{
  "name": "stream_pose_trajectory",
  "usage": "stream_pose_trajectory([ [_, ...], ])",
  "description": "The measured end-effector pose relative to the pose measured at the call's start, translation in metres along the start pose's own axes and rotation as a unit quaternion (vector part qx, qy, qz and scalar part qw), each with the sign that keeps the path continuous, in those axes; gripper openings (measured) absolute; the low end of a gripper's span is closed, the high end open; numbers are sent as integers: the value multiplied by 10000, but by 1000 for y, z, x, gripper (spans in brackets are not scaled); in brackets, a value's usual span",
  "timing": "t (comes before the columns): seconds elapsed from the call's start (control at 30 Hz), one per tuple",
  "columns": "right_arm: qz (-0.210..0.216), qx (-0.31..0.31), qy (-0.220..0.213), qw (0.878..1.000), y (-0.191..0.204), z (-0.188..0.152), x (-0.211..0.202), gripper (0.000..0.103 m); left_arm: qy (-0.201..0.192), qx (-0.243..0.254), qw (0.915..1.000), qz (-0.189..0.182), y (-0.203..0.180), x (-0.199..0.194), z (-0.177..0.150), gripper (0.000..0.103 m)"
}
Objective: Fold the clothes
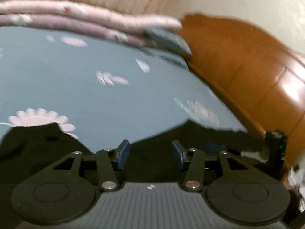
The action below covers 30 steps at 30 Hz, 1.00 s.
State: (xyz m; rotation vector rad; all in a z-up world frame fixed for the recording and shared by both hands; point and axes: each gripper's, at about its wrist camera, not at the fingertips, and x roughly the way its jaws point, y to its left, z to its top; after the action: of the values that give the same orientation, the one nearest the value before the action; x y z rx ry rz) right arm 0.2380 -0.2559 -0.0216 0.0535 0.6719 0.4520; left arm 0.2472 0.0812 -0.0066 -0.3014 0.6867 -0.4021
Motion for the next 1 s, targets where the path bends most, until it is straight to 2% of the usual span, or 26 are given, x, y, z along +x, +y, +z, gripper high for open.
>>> stream_pose_trajectory([
  [0.1,-194,-94,230,9995,8,-4,-5,92,534,282,9980,-179,5,23,13,39],
  [0.13,-256,-86,279,9992,9,-3,-8,93,730,404,9962,-257,6,31,17,29],
  [0.2,-380,-58,375,9986,12,-3,-13,93,1099,589,9909,-498,8,43,22,28],
  [0.27,-492,70,491,9976,15,0,-16,92,1481,690,9814,-1007,6,56,25,28],
  [0.3,-575,135,527,9969,17,2,-17,92,1586,812,9777,-1115,5,62,27,28],
  [0.43,-934,403,547,9933,25,11,-22,92,1694,1451,9688,-1082,2,87,35,28],
  [0.5,-1083,452,558,9915,31,15,-26,92,1766,1784,9620,-1074,2,100,38,18],
  [0.57,-1188,457,577,9902,38,19,-31,92,1895,2066,9531,-1140,3,109,39,15],
  [0.67,-1373,526,550,9876,45,24,-42,92,2023,2268,9452,-1196,6,119,38,15],
  [0.9,-1688,676,491,9821,63,31,-60,92,1863,2705,9363,-1241,5,122,44,16],
  [1.0,-1744,614,501,9815,72,32,-64,92,1940,2792,9287,-1478,4,124,46,16],
])
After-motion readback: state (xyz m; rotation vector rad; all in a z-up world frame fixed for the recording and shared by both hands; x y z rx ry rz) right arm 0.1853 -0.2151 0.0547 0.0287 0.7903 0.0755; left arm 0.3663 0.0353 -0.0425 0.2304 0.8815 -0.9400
